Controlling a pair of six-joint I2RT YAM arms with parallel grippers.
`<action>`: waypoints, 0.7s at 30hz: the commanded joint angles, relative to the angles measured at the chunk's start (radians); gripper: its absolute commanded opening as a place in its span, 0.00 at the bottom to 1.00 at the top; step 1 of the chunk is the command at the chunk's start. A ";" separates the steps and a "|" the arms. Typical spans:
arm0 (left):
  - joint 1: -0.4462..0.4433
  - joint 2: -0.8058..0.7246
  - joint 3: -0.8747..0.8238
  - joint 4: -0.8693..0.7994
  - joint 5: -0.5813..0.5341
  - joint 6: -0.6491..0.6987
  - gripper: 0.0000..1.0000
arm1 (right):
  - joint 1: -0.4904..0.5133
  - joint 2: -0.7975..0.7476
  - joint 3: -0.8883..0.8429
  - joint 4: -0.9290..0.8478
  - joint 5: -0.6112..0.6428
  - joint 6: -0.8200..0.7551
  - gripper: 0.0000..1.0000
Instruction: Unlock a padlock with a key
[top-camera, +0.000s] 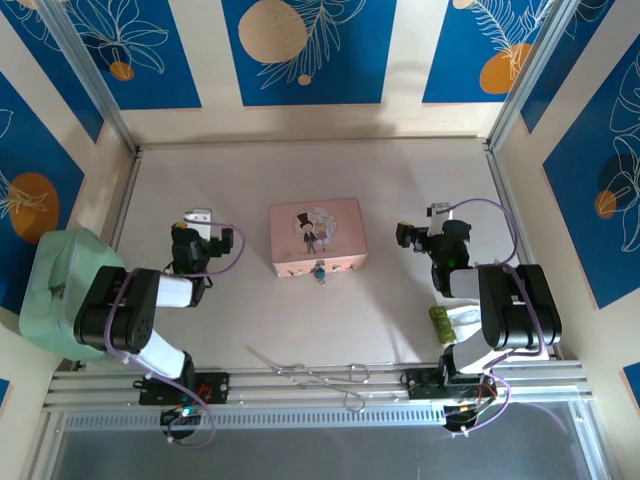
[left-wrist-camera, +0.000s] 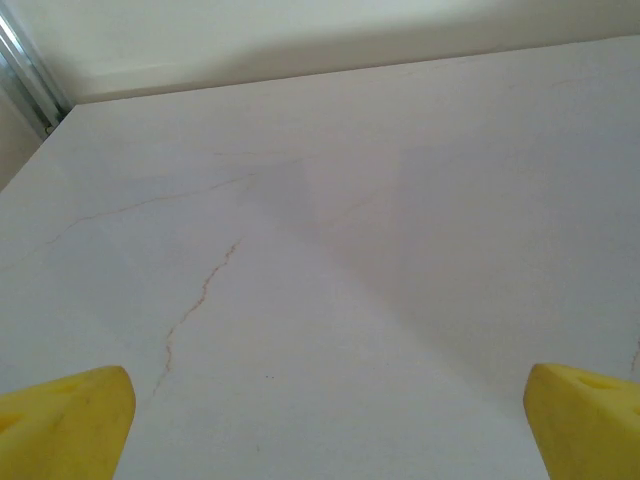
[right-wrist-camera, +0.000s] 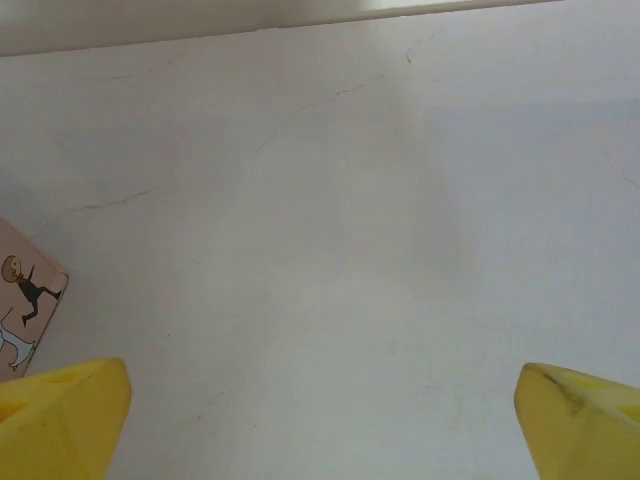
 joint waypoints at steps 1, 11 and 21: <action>0.005 0.008 -0.010 0.017 -0.013 -0.002 0.99 | -0.002 -0.002 0.010 0.025 -0.021 -0.001 0.99; 0.009 0.004 -0.016 0.023 -0.001 -0.006 0.99 | -0.005 -0.003 0.010 0.025 -0.025 0.000 0.99; 0.009 0.006 -0.014 0.021 -0.001 -0.006 0.99 | -0.005 -0.003 0.010 0.025 -0.024 0.000 0.99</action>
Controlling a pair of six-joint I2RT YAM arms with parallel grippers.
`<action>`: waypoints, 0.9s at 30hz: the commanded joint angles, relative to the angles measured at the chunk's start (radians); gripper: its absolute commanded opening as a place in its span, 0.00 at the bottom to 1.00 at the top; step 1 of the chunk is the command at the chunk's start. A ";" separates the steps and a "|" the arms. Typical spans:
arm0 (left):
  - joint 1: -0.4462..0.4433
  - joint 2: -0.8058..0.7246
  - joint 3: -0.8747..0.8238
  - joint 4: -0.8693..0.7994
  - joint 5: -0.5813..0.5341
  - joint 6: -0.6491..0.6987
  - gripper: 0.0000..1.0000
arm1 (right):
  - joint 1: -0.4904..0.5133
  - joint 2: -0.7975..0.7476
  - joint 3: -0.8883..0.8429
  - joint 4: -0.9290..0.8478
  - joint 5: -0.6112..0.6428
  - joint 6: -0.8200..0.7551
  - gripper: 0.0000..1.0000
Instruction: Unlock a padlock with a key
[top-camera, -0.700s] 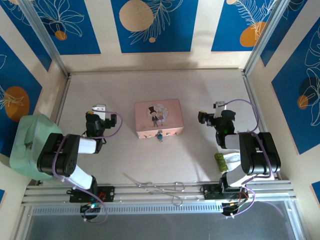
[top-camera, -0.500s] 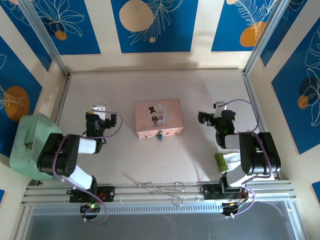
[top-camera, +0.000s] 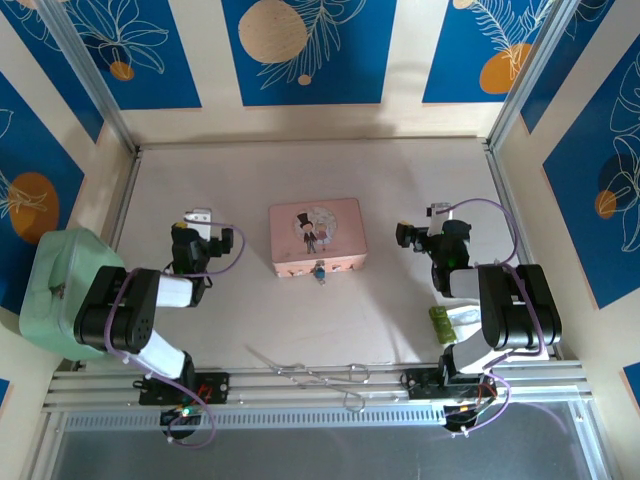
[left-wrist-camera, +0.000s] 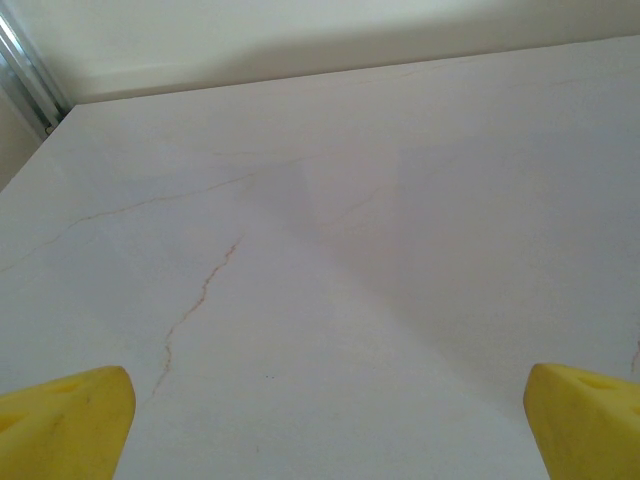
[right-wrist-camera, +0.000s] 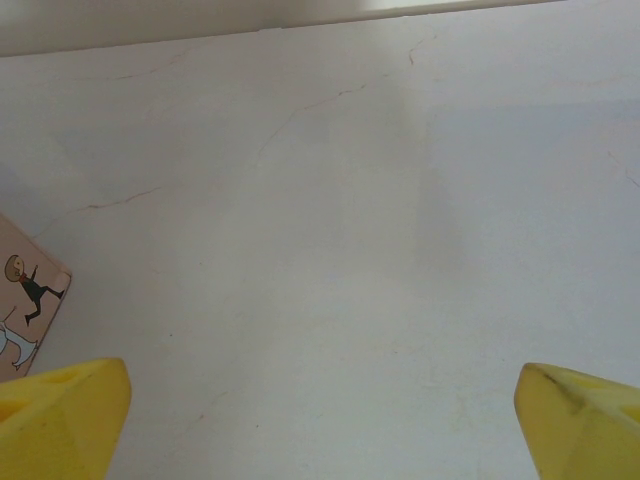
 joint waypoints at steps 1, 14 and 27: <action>0.010 0.005 -0.013 0.021 -0.001 -0.006 0.99 | -0.005 -0.002 0.009 0.025 -0.019 0.000 0.99; 0.005 -0.011 0.001 -0.031 0.005 0.003 0.99 | -0.005 -0.002 0.010 0.025 -0.019 0.000 0.99; -0.161 -0.333 0.592 -1.121 0.008 -0.593 0.83 | 0.169 -0.464 0.319 -1.093 0.322 0.706 0.92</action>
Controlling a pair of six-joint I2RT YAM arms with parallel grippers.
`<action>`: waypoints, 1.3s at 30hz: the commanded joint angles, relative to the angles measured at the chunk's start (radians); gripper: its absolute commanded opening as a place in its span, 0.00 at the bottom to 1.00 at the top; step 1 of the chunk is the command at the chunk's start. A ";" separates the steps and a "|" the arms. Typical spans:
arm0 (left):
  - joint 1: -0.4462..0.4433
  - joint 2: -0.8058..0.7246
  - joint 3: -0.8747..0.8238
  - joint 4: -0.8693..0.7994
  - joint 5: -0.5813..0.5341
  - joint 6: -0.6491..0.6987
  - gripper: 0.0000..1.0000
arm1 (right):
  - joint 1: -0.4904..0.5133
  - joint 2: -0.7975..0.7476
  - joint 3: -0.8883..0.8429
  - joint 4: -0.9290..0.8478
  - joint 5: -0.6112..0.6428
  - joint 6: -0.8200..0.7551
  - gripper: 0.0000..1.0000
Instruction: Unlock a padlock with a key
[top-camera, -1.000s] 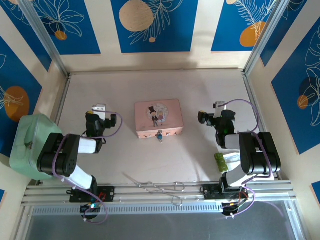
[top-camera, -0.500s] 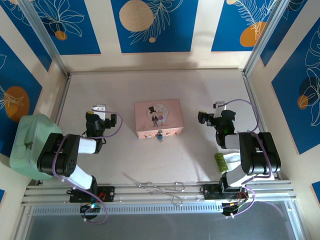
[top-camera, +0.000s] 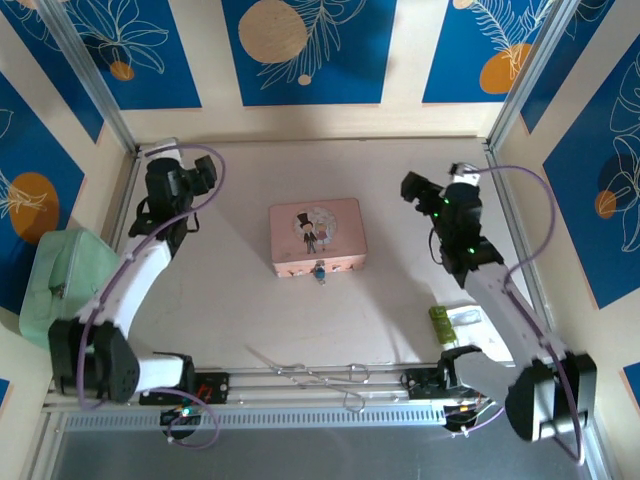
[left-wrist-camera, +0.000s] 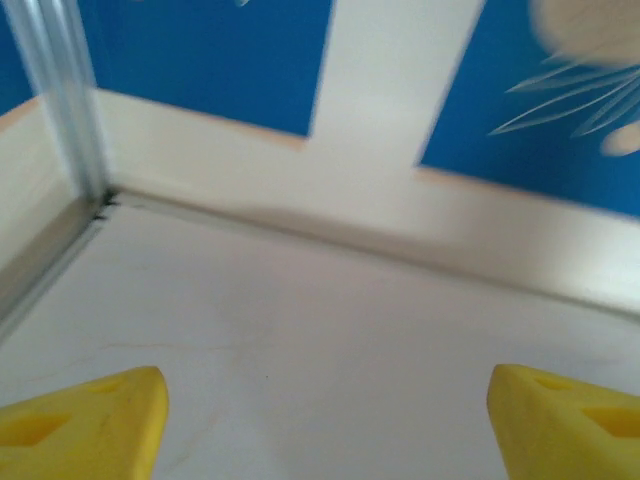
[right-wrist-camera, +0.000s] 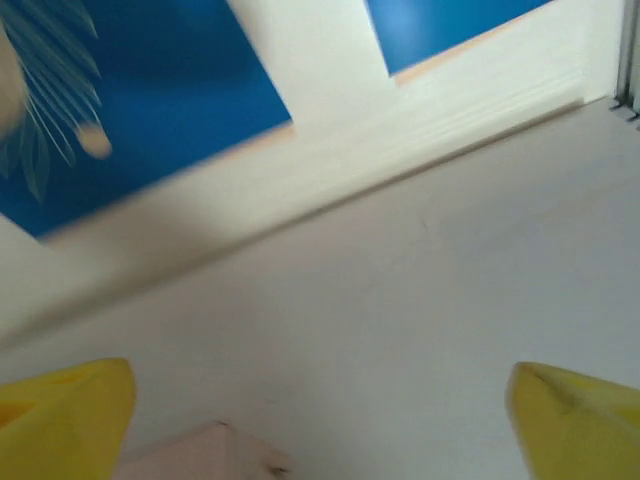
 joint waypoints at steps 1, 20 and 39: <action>-0.176 -0.040 -0.060 -0.222 0.081 -0.221 0.83 | 0.006 0.018 -0.058 -0.398 0.025 0.265 0.91; -0.575 -0.027 -0.262 -0.129 0.166 -0.430 0.77 | 0.796 0.111 -0.207 -0.146 0.066 0.227 0.80; -0.565 0.068 -0.301 -0.043 0.195 -0.535 0.69 | 0.735 0.362 -0.118 -0.037 -0.118 0.181 0.64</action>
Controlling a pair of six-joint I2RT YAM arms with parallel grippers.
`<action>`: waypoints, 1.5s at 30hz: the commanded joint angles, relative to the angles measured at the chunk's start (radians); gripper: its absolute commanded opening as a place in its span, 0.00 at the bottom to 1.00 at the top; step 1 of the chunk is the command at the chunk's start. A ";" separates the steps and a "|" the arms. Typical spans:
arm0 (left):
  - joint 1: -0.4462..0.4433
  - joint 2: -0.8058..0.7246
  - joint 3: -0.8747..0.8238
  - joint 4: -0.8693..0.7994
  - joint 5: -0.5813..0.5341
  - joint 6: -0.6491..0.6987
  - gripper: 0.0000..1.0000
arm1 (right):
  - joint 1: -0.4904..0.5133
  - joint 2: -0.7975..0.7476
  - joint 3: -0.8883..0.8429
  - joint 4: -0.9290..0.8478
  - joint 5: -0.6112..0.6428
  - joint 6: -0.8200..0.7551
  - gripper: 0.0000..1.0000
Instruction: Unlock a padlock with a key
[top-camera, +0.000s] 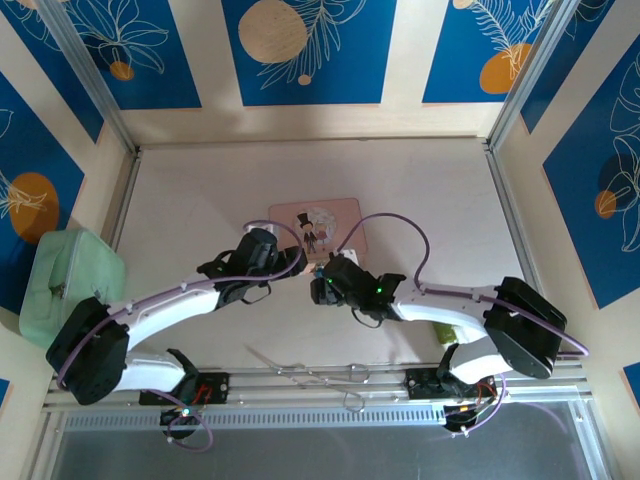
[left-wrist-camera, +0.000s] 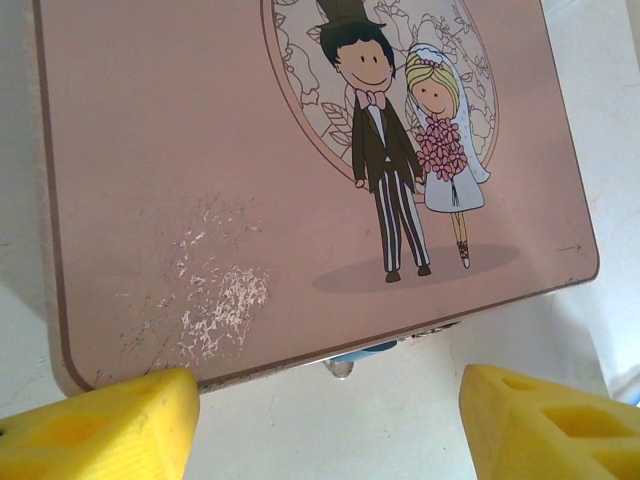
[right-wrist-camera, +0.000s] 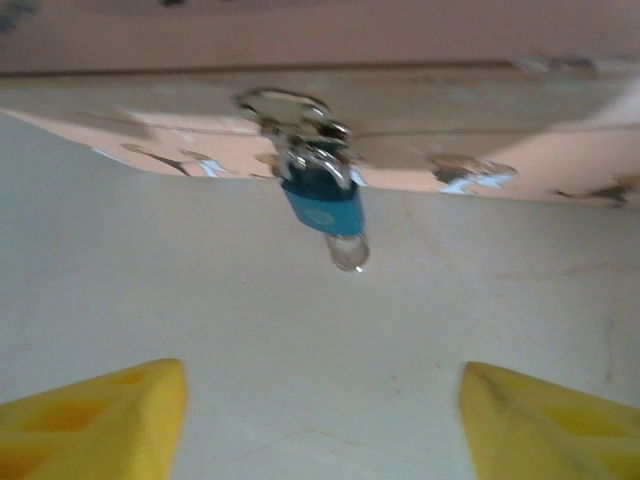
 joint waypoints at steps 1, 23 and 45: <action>0.013 0.030 0.007 0.030 0.007 -0.016 0.69 | -0.059 0.007 -0.031 0.104 -0.152 -0.022 0.61; 0.054 0.015 -0.014 0.015 0.027 -0.004 0.63 | -0.174 0.229 -0.026 0.412 -0.231 -0.175 0.56; 0.066 0.009 -0.012 0.000 0.054 0.036 0.56 | -0.179 0.265 0.038 0.409 -0.219 -0.238 0.52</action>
